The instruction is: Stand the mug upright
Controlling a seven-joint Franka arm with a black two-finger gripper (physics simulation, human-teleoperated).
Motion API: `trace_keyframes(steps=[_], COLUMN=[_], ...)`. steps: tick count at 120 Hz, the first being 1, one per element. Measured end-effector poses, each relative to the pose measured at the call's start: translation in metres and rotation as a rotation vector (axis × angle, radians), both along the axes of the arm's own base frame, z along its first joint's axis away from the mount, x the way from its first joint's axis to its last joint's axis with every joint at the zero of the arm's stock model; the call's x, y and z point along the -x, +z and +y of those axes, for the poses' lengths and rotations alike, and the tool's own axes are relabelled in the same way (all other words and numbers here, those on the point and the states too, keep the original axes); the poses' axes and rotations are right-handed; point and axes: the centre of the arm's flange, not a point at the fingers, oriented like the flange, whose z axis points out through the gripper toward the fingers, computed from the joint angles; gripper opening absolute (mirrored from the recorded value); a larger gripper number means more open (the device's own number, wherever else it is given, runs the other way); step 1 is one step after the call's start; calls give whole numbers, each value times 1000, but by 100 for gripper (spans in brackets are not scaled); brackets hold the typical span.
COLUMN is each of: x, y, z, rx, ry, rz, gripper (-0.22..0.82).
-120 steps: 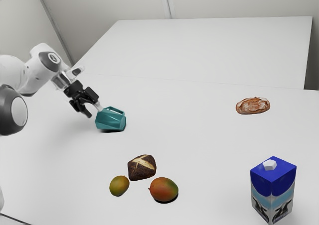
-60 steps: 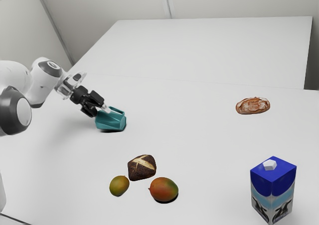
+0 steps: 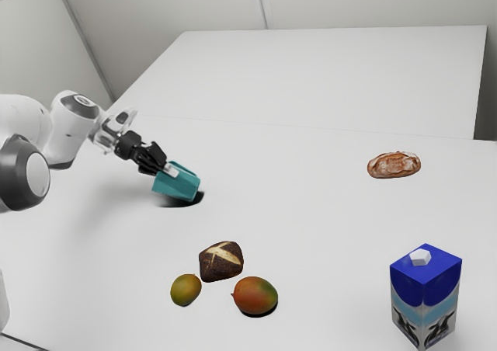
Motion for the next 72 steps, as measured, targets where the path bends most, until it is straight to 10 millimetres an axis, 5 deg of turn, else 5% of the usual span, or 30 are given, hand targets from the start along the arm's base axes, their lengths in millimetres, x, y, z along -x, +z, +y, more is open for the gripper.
trace_keyframes(steps=[24, 48, 72], x=[-4, -4, 31], y=[10, 45, 62], z=[-17, -48, -98], rx=[2, -107, -375], ry=[-28, -100, -199], rz=[-17, -48, -60], gripper=[-16, -17, -18])
